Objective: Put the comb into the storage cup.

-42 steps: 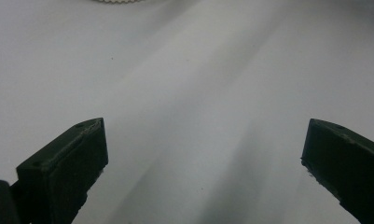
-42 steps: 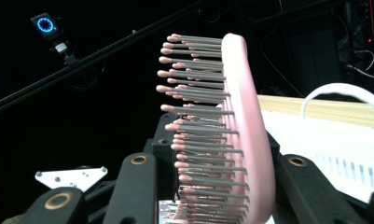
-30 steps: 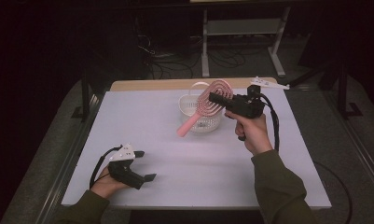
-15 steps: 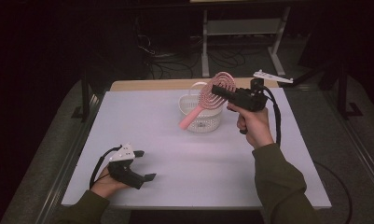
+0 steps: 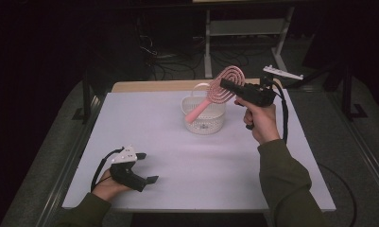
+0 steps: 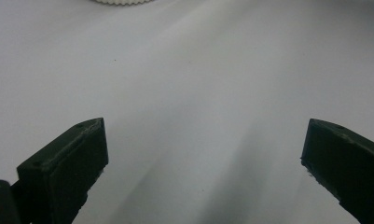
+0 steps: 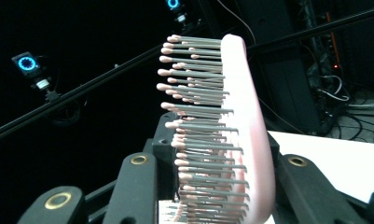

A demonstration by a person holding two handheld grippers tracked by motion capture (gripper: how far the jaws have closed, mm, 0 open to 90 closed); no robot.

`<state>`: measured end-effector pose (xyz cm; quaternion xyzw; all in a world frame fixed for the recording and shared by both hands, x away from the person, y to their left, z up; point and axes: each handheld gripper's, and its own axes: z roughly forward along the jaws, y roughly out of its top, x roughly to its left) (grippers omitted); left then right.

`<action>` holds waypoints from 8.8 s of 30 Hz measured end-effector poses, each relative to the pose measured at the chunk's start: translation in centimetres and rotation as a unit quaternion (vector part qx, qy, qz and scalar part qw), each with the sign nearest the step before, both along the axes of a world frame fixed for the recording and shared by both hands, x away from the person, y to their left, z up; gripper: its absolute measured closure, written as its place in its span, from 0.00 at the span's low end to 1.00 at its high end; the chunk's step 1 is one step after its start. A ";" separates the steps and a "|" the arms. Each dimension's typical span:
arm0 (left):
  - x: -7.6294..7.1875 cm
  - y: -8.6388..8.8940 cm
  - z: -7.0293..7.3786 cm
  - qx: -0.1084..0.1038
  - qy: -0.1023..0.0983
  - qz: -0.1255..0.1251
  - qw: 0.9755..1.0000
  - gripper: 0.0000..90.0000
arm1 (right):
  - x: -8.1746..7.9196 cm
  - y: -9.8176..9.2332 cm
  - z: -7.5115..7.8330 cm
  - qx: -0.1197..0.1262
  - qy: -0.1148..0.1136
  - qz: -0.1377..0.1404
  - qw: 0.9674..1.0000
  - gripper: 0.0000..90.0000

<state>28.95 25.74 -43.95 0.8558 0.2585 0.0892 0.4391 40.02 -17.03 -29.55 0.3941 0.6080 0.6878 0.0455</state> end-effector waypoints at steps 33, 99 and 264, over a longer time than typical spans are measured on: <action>0.1 0.0 -0.1 -0.006 0.008 0.000 1.000 0.00 | 2.2 -1.3 -2.2 0.004 0.021 -0.065 0.998 0.70; -0.1 0.0 -0.3 -0.008 0.008 -0.002 1.000 0.00 | 5.3 2.9 -8.1 -0.015 0.064 -0.097 0.993 0.70; 0.0 0.1 -0.4 -0.012 0.012 0.003 1.000 0.00 | -3.8 0.9 -9.8 -0.301 0.025 0.000 0.953 0.00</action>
